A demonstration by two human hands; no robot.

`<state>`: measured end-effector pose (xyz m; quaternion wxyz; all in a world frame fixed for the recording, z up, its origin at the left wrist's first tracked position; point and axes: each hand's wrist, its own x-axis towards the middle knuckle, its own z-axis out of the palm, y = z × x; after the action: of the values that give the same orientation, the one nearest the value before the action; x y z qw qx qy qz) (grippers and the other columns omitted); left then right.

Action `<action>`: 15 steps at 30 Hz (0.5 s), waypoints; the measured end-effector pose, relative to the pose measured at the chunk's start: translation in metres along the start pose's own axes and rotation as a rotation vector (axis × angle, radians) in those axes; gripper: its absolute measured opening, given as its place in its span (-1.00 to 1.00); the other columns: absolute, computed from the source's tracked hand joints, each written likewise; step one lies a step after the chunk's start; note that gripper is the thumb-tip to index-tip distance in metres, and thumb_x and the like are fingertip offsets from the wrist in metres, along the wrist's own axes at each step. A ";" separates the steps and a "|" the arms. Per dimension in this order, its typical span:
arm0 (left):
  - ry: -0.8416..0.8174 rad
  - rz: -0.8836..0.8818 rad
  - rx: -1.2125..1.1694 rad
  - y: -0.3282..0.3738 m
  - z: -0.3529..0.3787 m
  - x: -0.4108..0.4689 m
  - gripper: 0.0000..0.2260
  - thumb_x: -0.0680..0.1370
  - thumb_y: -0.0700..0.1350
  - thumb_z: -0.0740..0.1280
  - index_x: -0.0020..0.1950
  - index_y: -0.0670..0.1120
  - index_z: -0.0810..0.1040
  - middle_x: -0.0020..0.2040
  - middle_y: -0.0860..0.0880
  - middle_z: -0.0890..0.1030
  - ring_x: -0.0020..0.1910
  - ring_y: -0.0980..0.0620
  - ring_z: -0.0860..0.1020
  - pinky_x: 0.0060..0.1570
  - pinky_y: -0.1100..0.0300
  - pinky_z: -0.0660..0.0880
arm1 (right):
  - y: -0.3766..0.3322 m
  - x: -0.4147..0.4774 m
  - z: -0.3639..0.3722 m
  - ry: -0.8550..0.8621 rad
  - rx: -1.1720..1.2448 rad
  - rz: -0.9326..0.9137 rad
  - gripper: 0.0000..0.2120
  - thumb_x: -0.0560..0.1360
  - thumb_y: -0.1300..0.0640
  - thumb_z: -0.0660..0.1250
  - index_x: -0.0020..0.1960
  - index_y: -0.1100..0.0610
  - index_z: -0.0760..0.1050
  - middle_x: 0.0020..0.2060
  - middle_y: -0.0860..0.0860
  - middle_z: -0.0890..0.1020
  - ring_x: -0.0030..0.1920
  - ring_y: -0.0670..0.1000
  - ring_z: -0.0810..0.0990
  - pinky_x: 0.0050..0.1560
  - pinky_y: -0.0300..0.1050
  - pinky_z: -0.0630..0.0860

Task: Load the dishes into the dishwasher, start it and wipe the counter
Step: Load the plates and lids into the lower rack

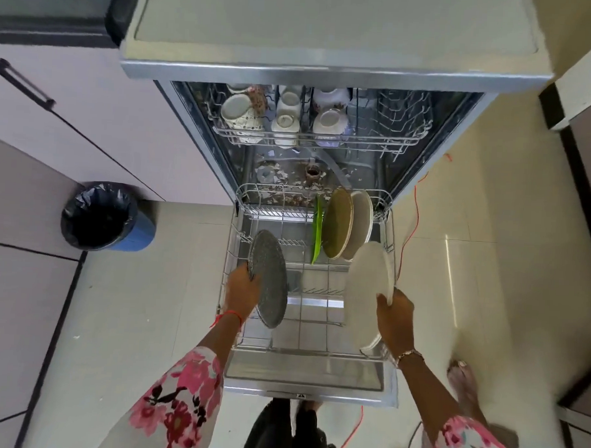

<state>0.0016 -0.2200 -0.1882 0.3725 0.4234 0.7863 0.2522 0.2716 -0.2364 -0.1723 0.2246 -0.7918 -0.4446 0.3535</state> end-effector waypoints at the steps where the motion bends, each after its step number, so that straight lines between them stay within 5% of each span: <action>1: 0.007 0.001 0.006 -0.002 0.010 0.017 -0.91 0.53 -0.28 0.25 -0.08 -0.29 0.52 -0.19 -0.17 0.56 -0.25 -0.09 0.50 -0.29 0.17 0.48 | 0.005 0.013 0.007 0.008 -0.001 -0.009 -0.82 0.54 0.29 0.23 0.02 0.43 0.48 -0.12 0.31 0.58 -0.17 0.09 0.48 -0.27 -0.20 0.35; 7: 0.081 0.048 0.046 -0.007 0.053 0.107 -0.86 0.51 -0.35 0.21 -0.02 -0.38 0.51 -0.14 -0.27 0.59 -0.20 -0.18 0.56 -0.28 0.14 0.51 | 0.023 0.055 0.035 0.056 0.068 -0.032 -0.94 0.52 0.34 0.23 -0.10 0.29 0.48 -0.27 0.14 0.48 -0.25 0.08 0.43 -0.40 -0.33 0.26; 12: 0.102 0.105 0.063 -0.004 0.071 0.155 -0.84 0.50 -0.35 0.20 0.01 -0.38 0.50 -0.11 -0.31 0.60 -0.16 -0.21 0.59 -0.19 0.01 0.59 | 0.041 0.068 0.047 0.044 0.077 -0.057 -0.73 0.52 0.22 0.24 -0.01 0.47 0.48 -0.25 0.13 0.48 -0.24 0.07 0.41 -0.37 -0.37 0.26; 15: 0.084 0.115 0.104 0.003 0.073 0.170 -0.85 0.49 -0.38 0.19 -0.01 -0.40 0.51 -0.12 -0.29 0.59 -0.21 -0.13 0.54 -0.23 0.15 0.51 | 0.044 0.070 0.049 0.033 0.061 -0.072 -0.61 0.43 0.09 0.17 -0.05 0.44 0.48 -0.26 0.14 0.49 -0.25 0.09 0.43 -0.37 -0.36 0.26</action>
<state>0.0000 -0.0668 -0.2929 0.3016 0.4756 0.7878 0.2495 0.2830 -0.1964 -0.2585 0.2686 -0.7736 -0.4581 0.3457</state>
